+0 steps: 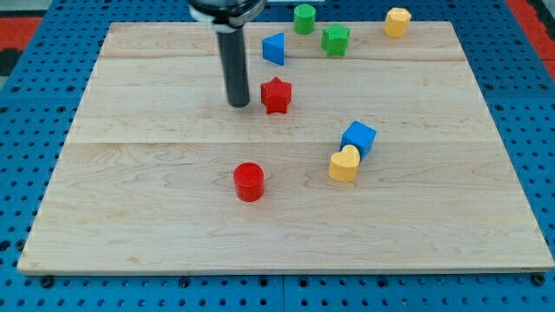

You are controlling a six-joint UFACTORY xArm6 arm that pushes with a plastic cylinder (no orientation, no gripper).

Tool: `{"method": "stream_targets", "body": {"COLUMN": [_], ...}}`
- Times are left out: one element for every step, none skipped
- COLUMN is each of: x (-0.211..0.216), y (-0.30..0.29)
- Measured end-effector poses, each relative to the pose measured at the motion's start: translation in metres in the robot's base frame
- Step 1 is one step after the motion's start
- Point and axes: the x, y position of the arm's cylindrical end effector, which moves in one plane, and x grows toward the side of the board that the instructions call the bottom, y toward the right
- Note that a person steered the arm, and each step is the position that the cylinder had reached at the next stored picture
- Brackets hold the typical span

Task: Move the red star bottom right to the green star

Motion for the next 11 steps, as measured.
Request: {"method": "stream_targets", "body": {"x": [-0.009, -0.009, 0.008, 0.044, 0.048, 0.009, -0.003, 0.013, -0.003, -0.02, -0.028], "y": [0.063, 0.085, 0.084, 0.09, 0.115, 0.141, 0.141, 0.107, 0.09, 0.124, 0.147]}}
